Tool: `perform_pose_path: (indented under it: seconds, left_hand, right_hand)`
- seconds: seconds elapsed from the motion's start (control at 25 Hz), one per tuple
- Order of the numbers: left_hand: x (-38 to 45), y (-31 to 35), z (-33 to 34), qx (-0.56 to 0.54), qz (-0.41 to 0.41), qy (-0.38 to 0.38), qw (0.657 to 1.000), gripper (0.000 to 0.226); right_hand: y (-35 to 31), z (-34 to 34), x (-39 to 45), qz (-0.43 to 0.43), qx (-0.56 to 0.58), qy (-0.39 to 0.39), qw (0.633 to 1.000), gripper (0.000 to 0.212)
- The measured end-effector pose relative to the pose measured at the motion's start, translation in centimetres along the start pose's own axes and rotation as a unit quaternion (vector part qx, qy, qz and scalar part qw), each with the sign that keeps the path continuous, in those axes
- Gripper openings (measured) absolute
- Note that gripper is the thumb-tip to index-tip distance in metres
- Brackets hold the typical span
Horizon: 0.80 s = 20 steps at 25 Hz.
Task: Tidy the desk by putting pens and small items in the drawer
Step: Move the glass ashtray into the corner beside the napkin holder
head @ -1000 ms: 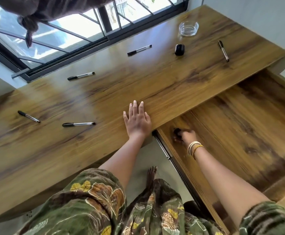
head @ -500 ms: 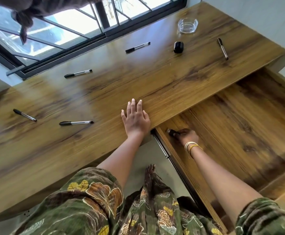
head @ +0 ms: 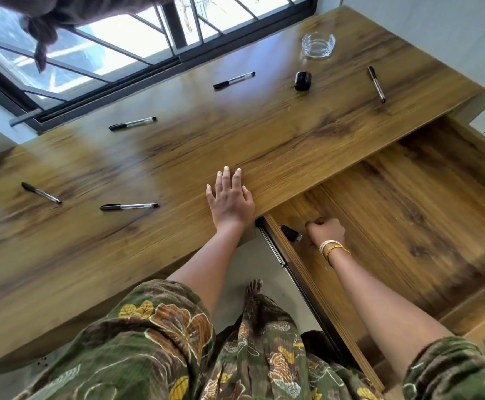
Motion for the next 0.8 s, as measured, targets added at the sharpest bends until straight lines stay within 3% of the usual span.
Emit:
perform_pose_path:
  seconds: [0.24, 0.48, 0.6, 0.8]
  left_hand:
    - [0.0, 0.0, 0.7, 0.024, 0.014, -0.047, 0.999, 0.056]
    - [0.6, 0.0, 0.4, 0.053, 0.052, -0.127, 0.989, 0.061]
    - [1.8, -0.4, -1.1, 0.041, 0.087, -0.106, 0.990, 0.063]
    - [5.2, -3.3, -3.4, 0.028, 0.074, -0.053, 0.995, 0.056]
  right_hand:
    - [-9.0, -3.5, -2.1, -0.184, 0.074, 0.088, 0.976, 0.016]
    - [-17.3, 0.1, -4.5, -0.348, -0.073, 0.013, 0.935, 0.015]
    - [-20.0, 1.9, -5.0, -0.381, -0.108, 0.004, 0.918, 0.018]
    - [-23.5, 4.5, -4.9, -0.397, -0.116, -0.008, 0.910, 0.016]
Point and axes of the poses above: each hand's wrist, its own x-axis towards the middle knuckle, its own z-axis out of the palm, y = z × x, the point moved 9 cm from there along x, towards the middle knuckle, and after that the axes turned 6 degrees about y, right-handed, at the moved point
